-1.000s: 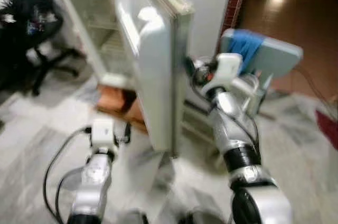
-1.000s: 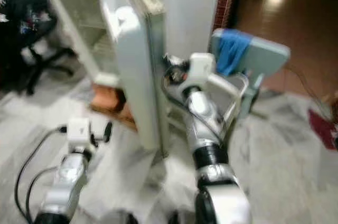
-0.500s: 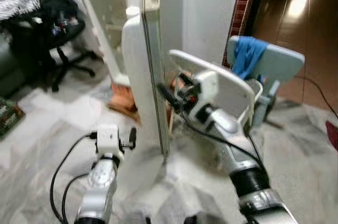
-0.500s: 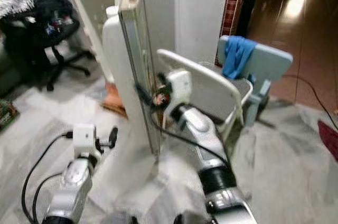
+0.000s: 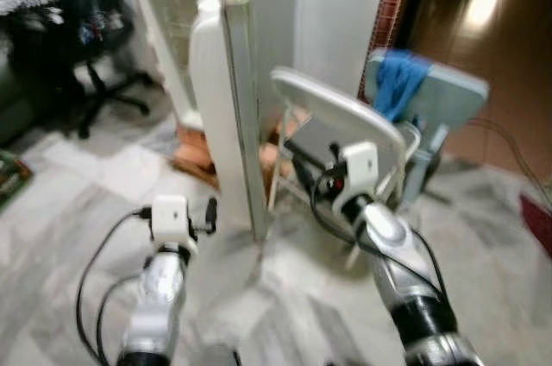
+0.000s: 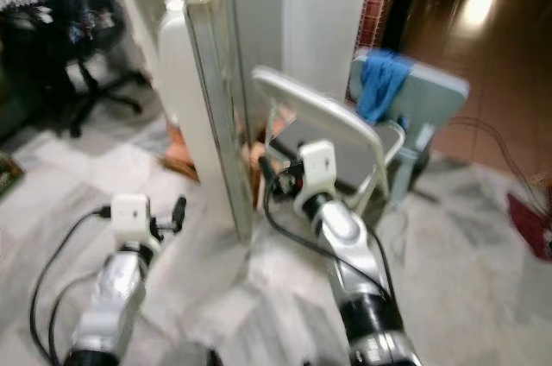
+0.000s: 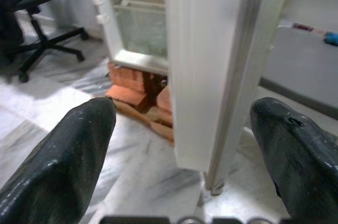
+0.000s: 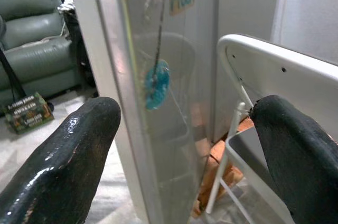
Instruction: Restocking fridge
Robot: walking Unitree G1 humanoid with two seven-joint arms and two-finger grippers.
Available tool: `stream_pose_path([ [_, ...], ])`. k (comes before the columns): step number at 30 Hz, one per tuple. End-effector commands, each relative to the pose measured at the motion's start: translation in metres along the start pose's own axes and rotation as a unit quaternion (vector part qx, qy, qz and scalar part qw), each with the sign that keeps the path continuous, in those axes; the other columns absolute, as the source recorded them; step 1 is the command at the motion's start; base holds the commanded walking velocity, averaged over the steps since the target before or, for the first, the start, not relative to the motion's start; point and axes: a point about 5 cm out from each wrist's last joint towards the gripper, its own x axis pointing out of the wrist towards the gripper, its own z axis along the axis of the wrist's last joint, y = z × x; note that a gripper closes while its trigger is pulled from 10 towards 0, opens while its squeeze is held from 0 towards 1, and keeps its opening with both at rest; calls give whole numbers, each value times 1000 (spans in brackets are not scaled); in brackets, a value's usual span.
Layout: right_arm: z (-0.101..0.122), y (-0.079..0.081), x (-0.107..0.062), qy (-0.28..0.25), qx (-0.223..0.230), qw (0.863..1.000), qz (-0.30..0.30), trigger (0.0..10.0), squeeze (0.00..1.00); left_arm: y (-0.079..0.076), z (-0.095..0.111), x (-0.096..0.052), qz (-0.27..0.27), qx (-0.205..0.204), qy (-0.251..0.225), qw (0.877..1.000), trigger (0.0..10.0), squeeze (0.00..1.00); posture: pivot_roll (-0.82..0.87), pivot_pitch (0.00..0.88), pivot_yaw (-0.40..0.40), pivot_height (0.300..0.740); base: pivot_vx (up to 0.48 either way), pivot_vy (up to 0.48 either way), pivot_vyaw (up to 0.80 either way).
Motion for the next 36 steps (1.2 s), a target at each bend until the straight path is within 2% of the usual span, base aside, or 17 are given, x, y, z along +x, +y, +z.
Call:
stream_pose_path([
  [1,5,9,3,-17,-7,1000,18,10000,0,4,8,3,0,5,-16,1000,10000,0,-45,0,41,740,270,0,0],
  [8,7,11,4,-25,-15,999,24,10000,0,2,8,3,-7,2,-21,1000,10000,0,-47,0,41,740,340,0,588],
  [16,8,7,6,-25,-24,999,14,10000,0,1,8,2,-4,-4,-22,1000,10000,0,-49,0,37,740,389,0,0],
  [21,10,4,9,-26,-29,999,4,10000,0,1,7,3,-3,-6,-19,1000,10000,0,-48,0,37,740,0,0,0],
  [26,16,6,20,-29,-37,999,-10,10000,0,1,6,2,4,-6,-14,1000,10000,0,-43,0,36,740,0,0,0],
  [28,22,13,32,-26,-29,999,-12,10000,0,5,3,2,22,0,-2,1000,10000,0,-42,0,38,740,0,0,0],
  [31,26,23,41,-22,-4,1000,-2,10000,0,11,-1,0,39,-9,12,999,10000,0,-41,0,39,740,0,0,0],
  [36,48,70,60,-38,35,995,89,10000,0,50,-18,-17,141,-20,48,989,10000,0,-14,0,27,740,0,0,0],
])
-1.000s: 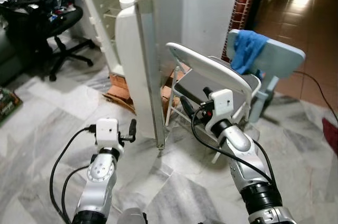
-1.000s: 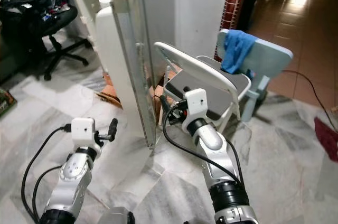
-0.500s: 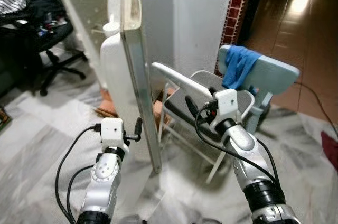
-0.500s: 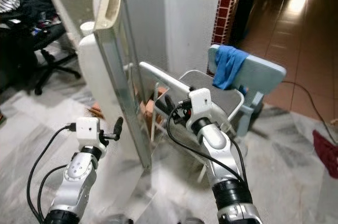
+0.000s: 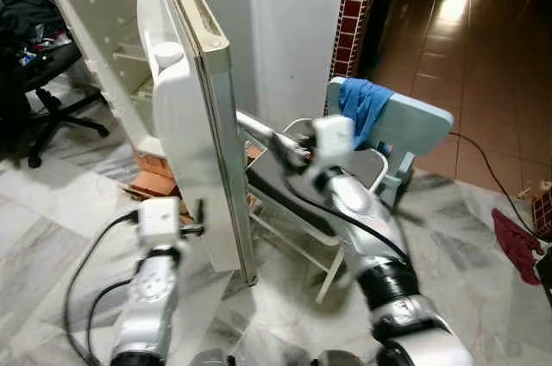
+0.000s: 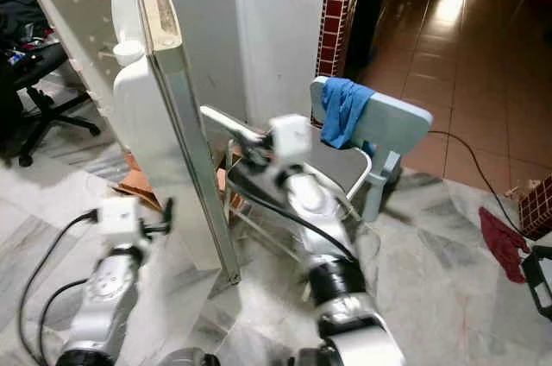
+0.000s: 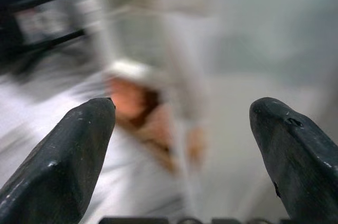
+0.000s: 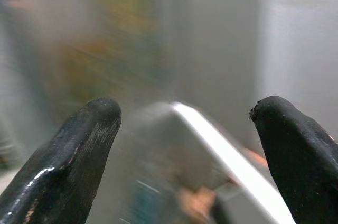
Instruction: Restocking fridge
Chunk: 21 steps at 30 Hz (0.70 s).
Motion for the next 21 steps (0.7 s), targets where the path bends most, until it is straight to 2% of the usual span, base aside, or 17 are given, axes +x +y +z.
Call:
stream_pose_path([
  [1,9,23,7,-7,14,998,57,10000,0,26,-13,-7,58,-11,33,998,10000,0,1,0,19,740,0,0,0],
  [2,9,23,7,-7,14,998,57,10000,0,26,-13,-7,58,-11,33,998,10000,0,1,0,19,740,0,0,0],
  [3,17,43,12,-15,19,995,102,10000,0,45,-22,-15,92,-8,53,994,10000,0,27,0,4,740,0,0,0],
  [5,24,59,13,-26,16,989,146,10000,0,61,-34,-26,120,-3,77,990,10000,0,45,0,-5,740,0,0,0],
  [8,35,80,8,-44,49,970,232,10000,0,78,-53,-42,161,-21,116,980,10000,0,75,0,-24,740,0,0,0],
  [10,47,97,-4,-57,101,939,325,10000,0,83,-60,-50,172,-20,127,977,10000,0,86,0,-30,740,0,0,0],
  [11,47,97,-4,-57,101,939,325,10000,0,83,-60,-50,172,-20,127,977,10000,0,86,0,-30,740,0,0,0],
  [12,53,102,-10,-61,124,920,366,10000,0,83,-62,-51,173,-17,129,976,10000,0,89,0,-33,740,0,0,0],
  [13,56,107,-18,-65,129,901,408,10000,0,83,-62,-52,173,-16,128,976,10000,0,90,0,-34,740,0,0,0],
  [14,56,108,-23,-65,123,893,428,10000,0,83,-62,-51,172,-17,128,977,10000,0,90,0,-34,740,0,0,0],
  [15,50,104,-22,-52,107,899,422,10000,0,83,-61,-50,169,-15,125,978,10000,0,90,0,-32,740,0,0,0],
  [17,36,92,-16,-29,79,920,383,10000,0,82,-59,-48,160,-5,120,980,10000,0,88,0,-30,740,0,0,0],
  [18,26,81,-13,-12,66,935,349,10000,0,79,-57,-45,150,6,114,982,10000,0,84,0,-26,740,0,0,0],
  [19,5,55,-14,21,34,960,276,10000,0,73,-51,-39,124,31,95,987,10000,0,77,0,-22,740,0,0,0],
  [21,-6,40,-20,36,28,970,237,10000,0,69,-47,-35,112,42,85,989,10000,0,73,0,-19,740,0,0,0],
])
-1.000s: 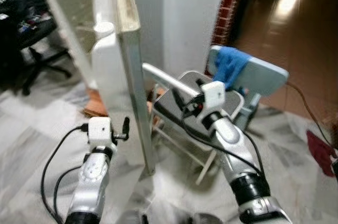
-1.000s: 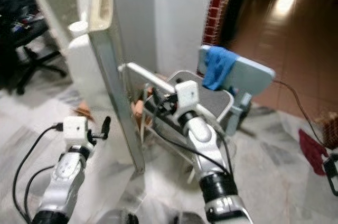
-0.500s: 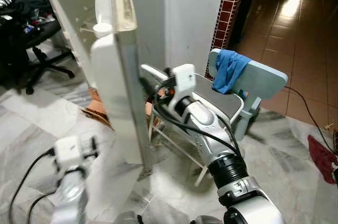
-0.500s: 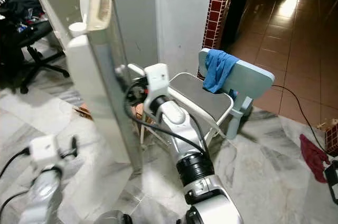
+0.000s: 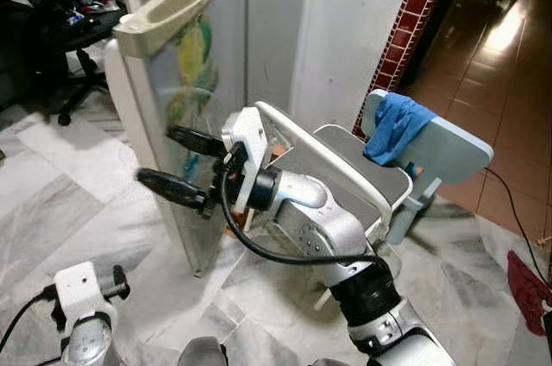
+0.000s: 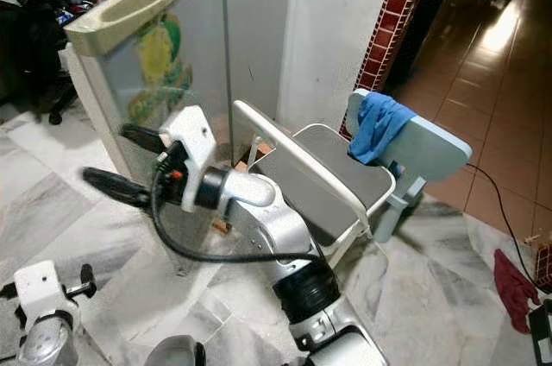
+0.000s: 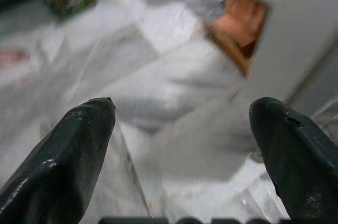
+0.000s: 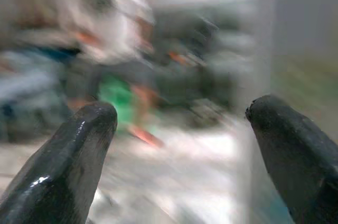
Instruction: Restocking fridge
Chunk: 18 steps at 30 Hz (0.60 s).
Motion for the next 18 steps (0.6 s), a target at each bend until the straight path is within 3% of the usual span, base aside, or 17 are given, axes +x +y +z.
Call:
stream_pose_path([
  [1,-11,-18,-18,18,-3,998,-64,10000,0,-5,4,1,-14,18,-13,1000,10000,0,68,0,-16,740,0,0,0],
  [3,-19,-28,-30,28,4,994,-107,10000,0,-10,12,3,-22,28,-30,999,10000,0,68,0,-16,740,0,0,0],
  [4,-29,-42,-51,41,-1,985,-167,10000,0,-17,23,6,-37,36,-53,997,10000,0,57,0,-11,740,0,0,0],
  [6,-39,-55,-76,56,-4,972,-229,10000,0,-25,34,9,-49,30,-70,996,10000,0,49,0,-6,740,0,240,0],
  [8,-40,-57,-88,65,-1,967,-244,10000,0,-28,38,11,-54,20,-74,996,10000,0,49,0,-6,740,0,480,0],
  [10,-41,-64,-107,51,11,953,-297,10000,0,-34,47,14,-62,21,-90,994,10000,0,36,0,0,740,0,480,0],
  [14,-44,-66,-119,40,5,942,-333,10000,0,-40,56,18,-69,24,-106,992,10000,0,20,0,8,740,0,480,0],
  [18,-48,-62,-121,41,2,940,-338,10000,0,-42,61,22,-70,23,-110,991,10000,0,15,0,11,740,0,480,0],
])
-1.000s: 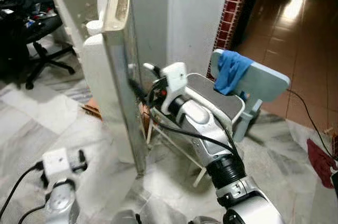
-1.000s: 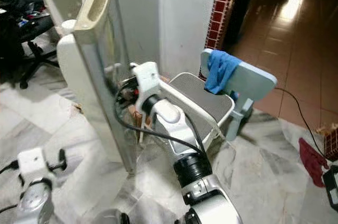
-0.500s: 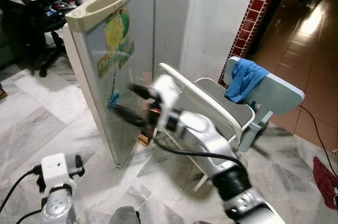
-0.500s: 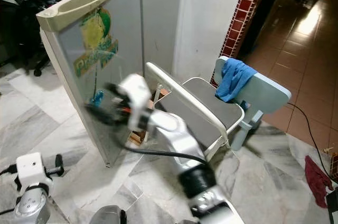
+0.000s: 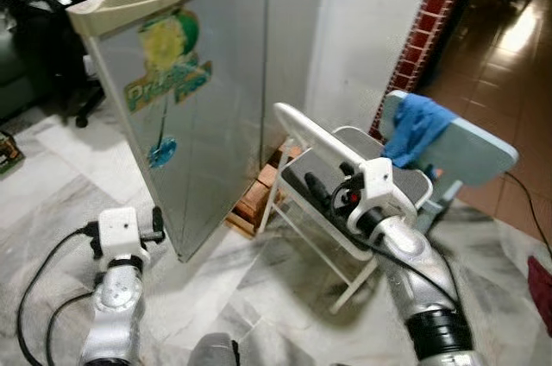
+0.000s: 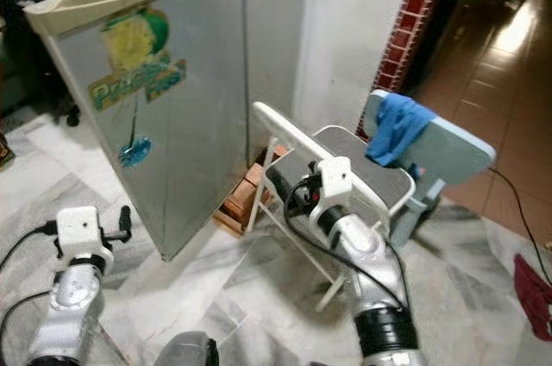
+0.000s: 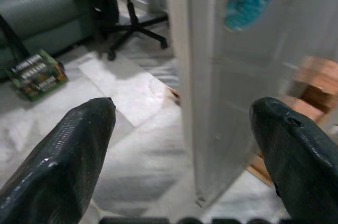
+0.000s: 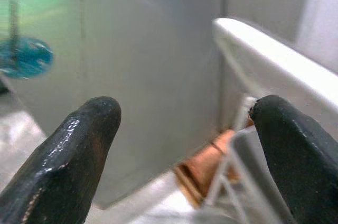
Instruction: Restocking fridge
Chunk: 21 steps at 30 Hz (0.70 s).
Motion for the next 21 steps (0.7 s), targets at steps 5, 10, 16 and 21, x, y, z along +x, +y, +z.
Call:
stream_pose_path([
  [5,-2,-8,-9,-1,-15,999,-28,10000,0,-4,0,-1,-4,-2,-1,1000,10000,0,10,0,14,740,0,480,0],
  [10,-4,-11,-10,0,-17,999,-39,10000,0,-7,-3,-5,-7,-1,1,1000,10000,0,12,0,12,740,0,480,0],
  [16,-5,-12,-10,2,-18,999,-43,10000,0,-9,-3,-6,-9,-2,-1,1000,10000,0,7,0,13,740,0,480,0],
  [21,-8,-12,-12,6,-20,999,-50,10000,0,-10,-1,-5,-11,-4,-7,1000,10000,0,-2,0,17,740,0,480,0],
])
